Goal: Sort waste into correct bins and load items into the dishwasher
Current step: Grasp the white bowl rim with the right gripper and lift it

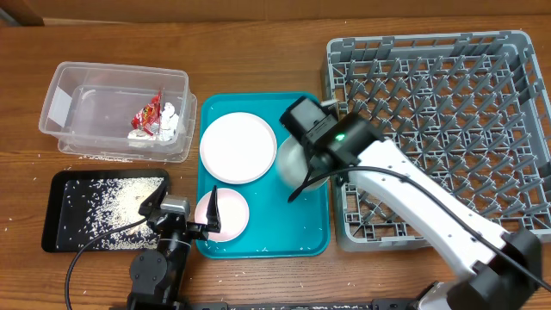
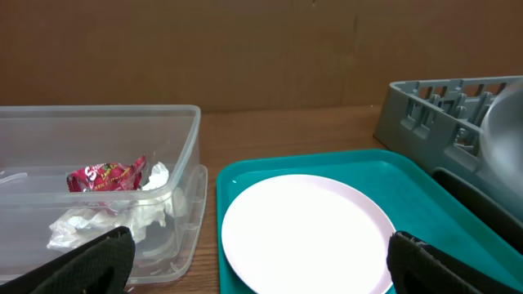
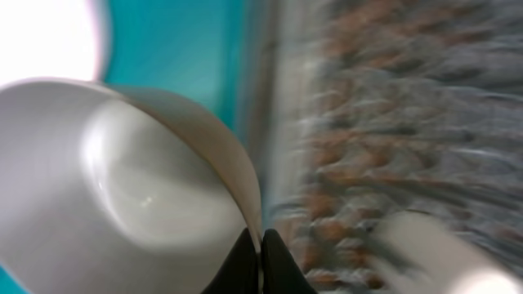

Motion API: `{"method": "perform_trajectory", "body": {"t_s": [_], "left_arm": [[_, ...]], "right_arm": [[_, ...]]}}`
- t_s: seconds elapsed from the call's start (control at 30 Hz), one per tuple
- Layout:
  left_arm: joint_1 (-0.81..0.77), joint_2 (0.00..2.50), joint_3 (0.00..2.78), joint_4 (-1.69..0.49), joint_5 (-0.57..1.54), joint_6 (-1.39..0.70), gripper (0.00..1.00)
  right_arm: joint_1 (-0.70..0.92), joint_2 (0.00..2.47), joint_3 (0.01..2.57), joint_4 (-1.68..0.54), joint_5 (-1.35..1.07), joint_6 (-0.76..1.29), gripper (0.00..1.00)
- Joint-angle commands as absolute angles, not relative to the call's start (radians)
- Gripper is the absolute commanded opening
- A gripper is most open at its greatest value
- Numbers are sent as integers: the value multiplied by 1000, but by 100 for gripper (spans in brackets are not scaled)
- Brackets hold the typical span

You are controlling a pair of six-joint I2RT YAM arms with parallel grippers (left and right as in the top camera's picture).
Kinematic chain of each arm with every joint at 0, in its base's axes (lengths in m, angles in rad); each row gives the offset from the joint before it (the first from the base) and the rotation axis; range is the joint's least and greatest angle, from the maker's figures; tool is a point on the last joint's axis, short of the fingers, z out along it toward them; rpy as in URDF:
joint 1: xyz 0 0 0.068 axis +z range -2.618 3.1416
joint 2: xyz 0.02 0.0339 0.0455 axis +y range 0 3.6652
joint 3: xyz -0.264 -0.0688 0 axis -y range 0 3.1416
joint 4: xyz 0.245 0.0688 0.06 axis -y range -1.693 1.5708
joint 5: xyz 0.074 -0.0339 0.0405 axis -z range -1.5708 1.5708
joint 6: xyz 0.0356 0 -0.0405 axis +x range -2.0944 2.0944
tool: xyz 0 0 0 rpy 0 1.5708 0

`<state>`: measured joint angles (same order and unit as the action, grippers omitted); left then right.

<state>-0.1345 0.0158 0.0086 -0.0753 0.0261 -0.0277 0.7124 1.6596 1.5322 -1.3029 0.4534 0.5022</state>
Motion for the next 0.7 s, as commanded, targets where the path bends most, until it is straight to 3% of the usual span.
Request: {"method": "perform_trajectory", "body": {"t_s": [0.0,0.23,0.67], "left_arm": [[-124,11,5,-77,23,-45,100],[-124,11,5,-77,23,-45,100],[-124,11,5,-77,23,-45,100]], "right_arm": [[712,1605,1602,-1374,895,757,4],[711,1633,1565,-1631,1073,899,4],[711,1646,1477,-1692,1040,818,4]]}}
